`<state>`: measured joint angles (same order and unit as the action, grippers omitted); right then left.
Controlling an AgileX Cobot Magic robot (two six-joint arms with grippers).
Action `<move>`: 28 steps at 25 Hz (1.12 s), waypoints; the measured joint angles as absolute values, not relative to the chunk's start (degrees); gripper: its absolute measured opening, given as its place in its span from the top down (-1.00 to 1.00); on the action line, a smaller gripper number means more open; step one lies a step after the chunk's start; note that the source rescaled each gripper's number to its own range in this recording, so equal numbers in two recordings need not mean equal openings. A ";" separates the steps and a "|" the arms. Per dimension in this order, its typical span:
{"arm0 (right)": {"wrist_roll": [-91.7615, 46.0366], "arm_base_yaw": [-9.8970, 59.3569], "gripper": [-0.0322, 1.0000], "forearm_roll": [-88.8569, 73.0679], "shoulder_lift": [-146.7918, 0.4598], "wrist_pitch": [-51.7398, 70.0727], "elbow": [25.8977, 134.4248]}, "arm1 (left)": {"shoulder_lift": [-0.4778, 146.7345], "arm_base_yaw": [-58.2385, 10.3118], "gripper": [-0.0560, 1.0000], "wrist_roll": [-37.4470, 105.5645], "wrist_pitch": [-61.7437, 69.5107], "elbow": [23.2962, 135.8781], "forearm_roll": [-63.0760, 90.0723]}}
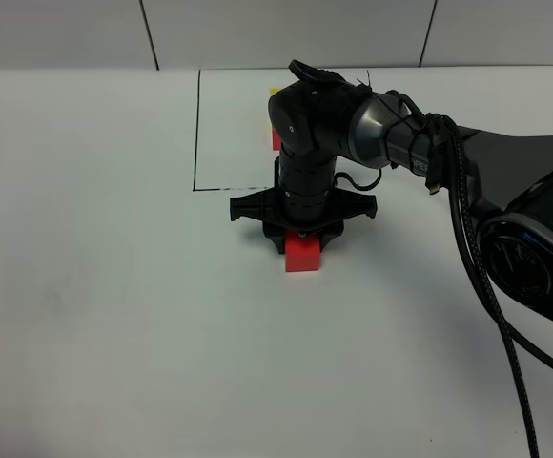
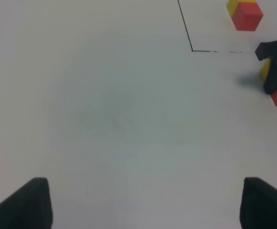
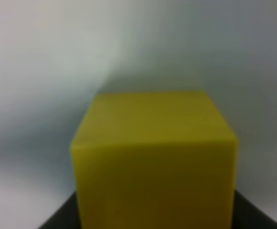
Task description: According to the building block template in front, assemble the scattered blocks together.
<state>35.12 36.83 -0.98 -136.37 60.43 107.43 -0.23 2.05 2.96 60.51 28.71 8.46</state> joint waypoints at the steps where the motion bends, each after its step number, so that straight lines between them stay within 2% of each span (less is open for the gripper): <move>1: 35.07 36.83 0.91 -0.98 -136.37 60.43 107.43 | -0.23 2.05 -0.45 2.96 60.51 28.71 8.46; 3: 35.00 36.83 0.90 -0.93 -136.37 60.48 107.43 | -0.23 2.05 -0.45 2.96 60.51 28.71 8.46; 5: 34.71 36.83 0.75 -0.94 -136.37 60.49 107.43 | -0.23 2.05 -0.45 2.96 60.51 28.71 8.46; 11: 32.12 36.83 -0.47 -0.79 -136.37 60.42 107.43 | -0.23 2.05 -0.45 2.96 60.51 28.71 8.46; 14: 31.19 36.83 -0.86 -0.79 -135.82 59.85 107.38 | -0.23 2.05 -0.45 2.96 60.51 28.71 8.46; 17: 30.69 36.83 -0.98 -0.79 -133.89 59.16 107.32 | -0.23 2.05 -0.45 2.96 60.51 28.71 8.46; 22: 28.52 35.11 -1.00 -1.21 -129.85 59.27 107.32 | -0.23 2.05 -0.45 2.96 60.51 28.71 8.46; 28: 21.64 25.44 -0.95 -3.29 -126.86 60.18 107.32 | -0.23 2.05 -0.45 2.96 60.51 28.71 8.46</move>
